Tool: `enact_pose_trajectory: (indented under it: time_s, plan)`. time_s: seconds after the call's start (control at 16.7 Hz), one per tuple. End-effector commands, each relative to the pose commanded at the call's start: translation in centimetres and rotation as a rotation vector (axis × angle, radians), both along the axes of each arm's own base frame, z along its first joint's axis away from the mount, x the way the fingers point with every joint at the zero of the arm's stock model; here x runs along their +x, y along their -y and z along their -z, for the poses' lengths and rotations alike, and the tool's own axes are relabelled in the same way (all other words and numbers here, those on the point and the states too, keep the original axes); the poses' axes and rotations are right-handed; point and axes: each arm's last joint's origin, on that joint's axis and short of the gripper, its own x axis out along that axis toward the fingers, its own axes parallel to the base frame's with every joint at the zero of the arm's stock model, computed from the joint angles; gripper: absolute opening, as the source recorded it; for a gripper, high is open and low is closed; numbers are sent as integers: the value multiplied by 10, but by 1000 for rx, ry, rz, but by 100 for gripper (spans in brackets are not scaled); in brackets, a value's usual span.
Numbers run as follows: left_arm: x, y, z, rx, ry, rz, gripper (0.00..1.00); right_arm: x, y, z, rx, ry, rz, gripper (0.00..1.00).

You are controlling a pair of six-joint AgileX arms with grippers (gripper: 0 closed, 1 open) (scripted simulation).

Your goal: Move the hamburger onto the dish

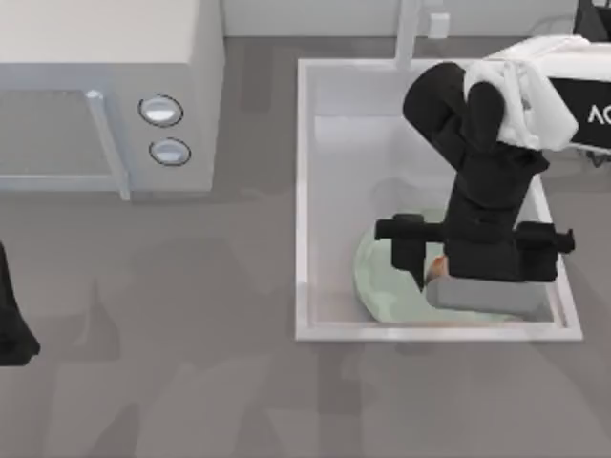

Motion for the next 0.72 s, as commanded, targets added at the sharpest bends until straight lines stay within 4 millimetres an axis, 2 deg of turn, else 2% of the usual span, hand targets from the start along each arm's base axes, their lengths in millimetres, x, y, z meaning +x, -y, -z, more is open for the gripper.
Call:
enact_pose_trajectory:
  time_s: [0.54,0.72]
  plan:
    - [0,0,0,0,0,0,100,0,0,0,0,0,0,98]
    - [0,0,0,0,0,0,100,0,0,0,0,0,0,100]
